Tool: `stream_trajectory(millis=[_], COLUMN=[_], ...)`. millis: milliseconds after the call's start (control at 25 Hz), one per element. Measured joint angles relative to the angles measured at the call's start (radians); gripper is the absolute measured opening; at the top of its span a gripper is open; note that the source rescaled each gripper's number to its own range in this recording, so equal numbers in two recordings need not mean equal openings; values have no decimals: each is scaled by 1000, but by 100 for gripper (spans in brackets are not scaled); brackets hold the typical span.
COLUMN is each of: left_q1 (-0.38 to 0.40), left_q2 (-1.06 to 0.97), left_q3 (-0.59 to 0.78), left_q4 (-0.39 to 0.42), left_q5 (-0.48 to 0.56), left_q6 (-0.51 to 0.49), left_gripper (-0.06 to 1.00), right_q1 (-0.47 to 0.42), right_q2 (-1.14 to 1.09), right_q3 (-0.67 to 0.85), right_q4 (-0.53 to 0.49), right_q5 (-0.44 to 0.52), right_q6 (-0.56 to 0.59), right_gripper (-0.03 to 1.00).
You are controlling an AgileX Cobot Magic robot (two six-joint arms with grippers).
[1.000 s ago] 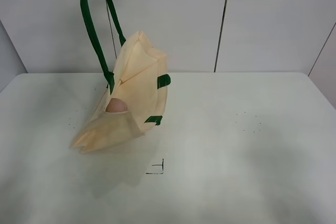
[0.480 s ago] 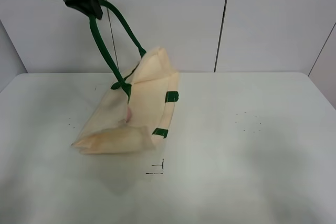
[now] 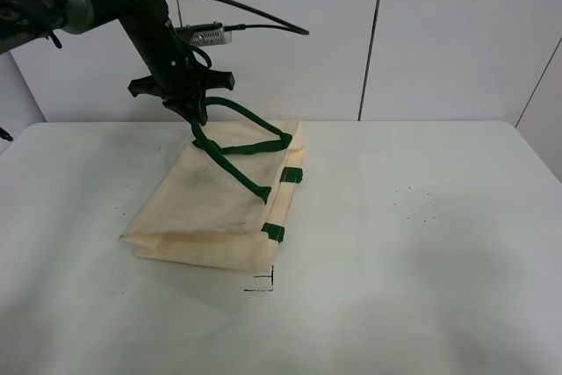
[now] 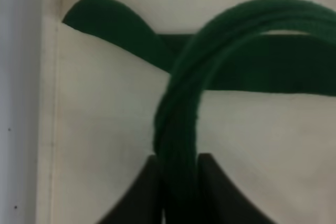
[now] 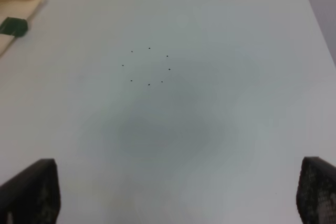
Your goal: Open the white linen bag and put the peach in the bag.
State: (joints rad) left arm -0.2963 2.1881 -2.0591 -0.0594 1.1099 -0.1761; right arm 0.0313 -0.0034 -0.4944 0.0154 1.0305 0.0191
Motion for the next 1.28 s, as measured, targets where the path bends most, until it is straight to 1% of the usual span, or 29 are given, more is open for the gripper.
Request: stream_trajectory(millis=[40, 160, 200, 240, 320, 440, 520, 720, 840, 960, 1120, 1280], left_q1=[0, -1, -1, -2, -4, 1, 22, 142, 218, 258, 277, 274], left_q2=[9, 20, 20, 20, 20, 20, 20, 20, 20, 14, -66, -221], left_q3=[0, 12, 13, 13, 13, 13, 13, 13, 13, 24, 117, 288], left_q4=[0, 0, 2, 12, 59, 134, 151, 152, 133, 121, 117, 111], left_q5=[-2, -19, -25, -25, -25, -3, 15, 47, 64, 67, 65, 67], left_q6=[5, 11, 12, 13, 16, 16, 16, 24, 31, 33, 33, 34], left_gripper=[22, 64, 76, 83, 90, 93, 94, 95, 95, 95, 95, 95], right_q1=[0, 0, 0, 0, 0, 0, 0, 0, 0, 0, 0, 0], right_q2=[0, 0, 0, 0, 0, 0, 0, 0, 0, 0, 0, 0], right_q3=[0, 0, 0, 0, 0, 0, 0, 0, 0, 0, 0, 0], right_q4=[0, 0, 0, 0, 0, 0, 0, 1, 2, 3, 3, 3], right_q5=[0, 0, 0, 0, 0, 0, 0, 0, 0, 0, 0, 0], right_q6=[0, 0, 0, 0, 0, 0, 0, 0, 0, 0, 0, 0], right_gripper=[100, 100, 100, 100, 100, 100, 100, 100, 100, 100, 100, 100])
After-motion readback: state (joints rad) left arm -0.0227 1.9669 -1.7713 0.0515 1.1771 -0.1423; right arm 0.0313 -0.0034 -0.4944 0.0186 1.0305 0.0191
